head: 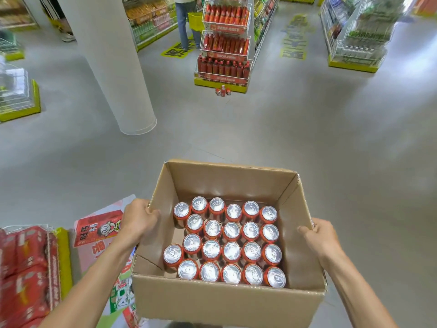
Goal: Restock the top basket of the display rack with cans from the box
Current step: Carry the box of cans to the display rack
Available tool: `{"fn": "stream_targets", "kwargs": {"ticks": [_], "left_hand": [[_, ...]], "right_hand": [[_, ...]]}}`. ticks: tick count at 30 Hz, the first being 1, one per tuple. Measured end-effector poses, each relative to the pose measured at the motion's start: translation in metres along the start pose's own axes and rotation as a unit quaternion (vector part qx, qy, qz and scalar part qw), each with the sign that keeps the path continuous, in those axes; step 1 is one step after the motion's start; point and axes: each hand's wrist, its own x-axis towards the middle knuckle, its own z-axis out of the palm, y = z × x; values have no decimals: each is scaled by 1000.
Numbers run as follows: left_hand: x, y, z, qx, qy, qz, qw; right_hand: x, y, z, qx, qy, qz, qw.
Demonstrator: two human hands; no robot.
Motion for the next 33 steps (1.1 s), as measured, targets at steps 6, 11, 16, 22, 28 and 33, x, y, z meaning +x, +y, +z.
{"fn": "stream_targets", "kwargs": {"ticks": [6,11,16,22,28,33], "left_hand": [[48,-15,3,22,-32,-27,999],[119,-16,-5,19,-57,-22,998],[200,2,-30,28,-53,-7,998],[294,43,-64,45,-36,37,998],[389,80,-71,51,-19,12,998],[472,116,-61,21,-19,-24,999]], "right_hand": [[34,-23,32,-32,-8,11,999],[63,-61,70,-30,-12,26,999],[89,-112,101,-2,-2,48,999],[134,-190,124,23,11,45,999],[225,-258,146,55,6,33,998],[320,-316,162,60,-20,32,997]]}}
